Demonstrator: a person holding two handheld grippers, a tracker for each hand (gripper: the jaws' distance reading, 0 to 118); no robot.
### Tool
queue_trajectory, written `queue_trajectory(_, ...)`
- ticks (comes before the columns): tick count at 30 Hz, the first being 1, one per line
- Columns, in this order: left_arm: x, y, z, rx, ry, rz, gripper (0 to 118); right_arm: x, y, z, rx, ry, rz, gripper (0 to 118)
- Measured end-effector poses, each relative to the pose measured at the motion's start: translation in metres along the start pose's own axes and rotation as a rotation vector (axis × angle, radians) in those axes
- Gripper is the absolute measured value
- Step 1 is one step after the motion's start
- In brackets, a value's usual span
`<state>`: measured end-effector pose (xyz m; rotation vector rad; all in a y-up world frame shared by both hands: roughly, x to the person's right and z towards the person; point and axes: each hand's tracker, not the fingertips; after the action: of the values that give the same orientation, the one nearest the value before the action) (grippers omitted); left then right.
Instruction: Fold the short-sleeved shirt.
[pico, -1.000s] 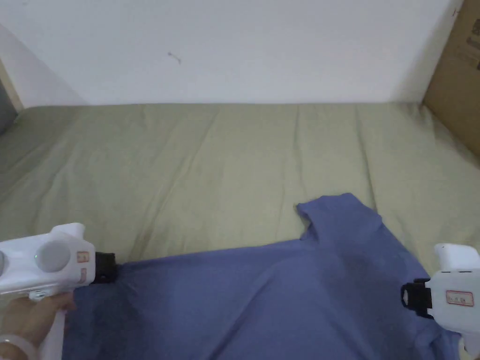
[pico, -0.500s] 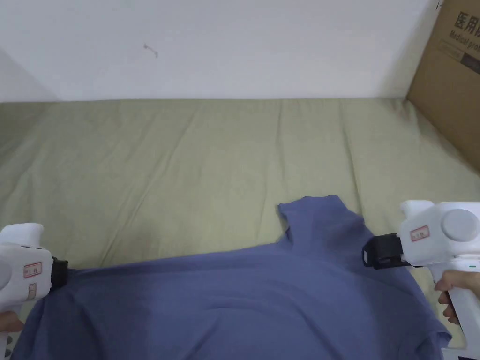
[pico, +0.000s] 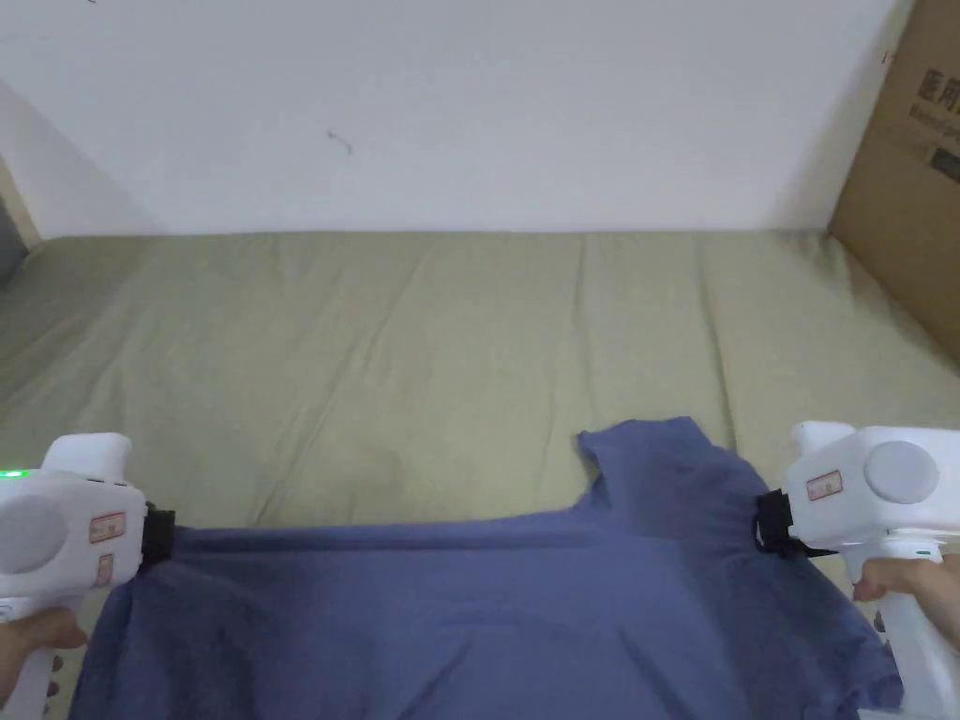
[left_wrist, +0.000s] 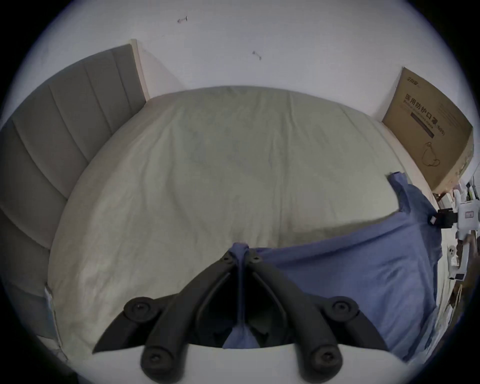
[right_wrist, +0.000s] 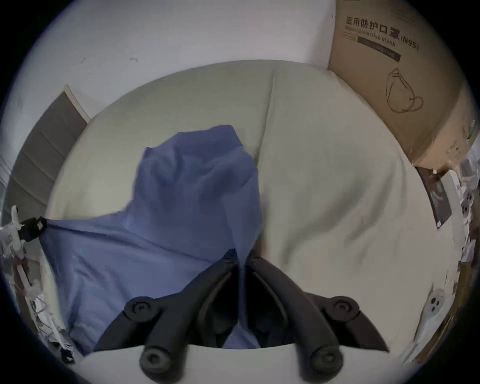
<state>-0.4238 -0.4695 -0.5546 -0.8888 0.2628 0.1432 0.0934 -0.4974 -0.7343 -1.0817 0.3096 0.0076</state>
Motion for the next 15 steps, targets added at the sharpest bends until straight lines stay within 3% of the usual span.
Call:
queue_trajectory(10,0.013,0.011,0.157,0.208,0.055,-0.122,2,-0.017,-0.004,0.183,0.228,0.001,0.027,1)
queue_trajectory(15,0.009,0.020,0.233,0.307,0.054,-0.069,2,-0.027,-0.016,0.266,0.325,-0.006,0.014,1)
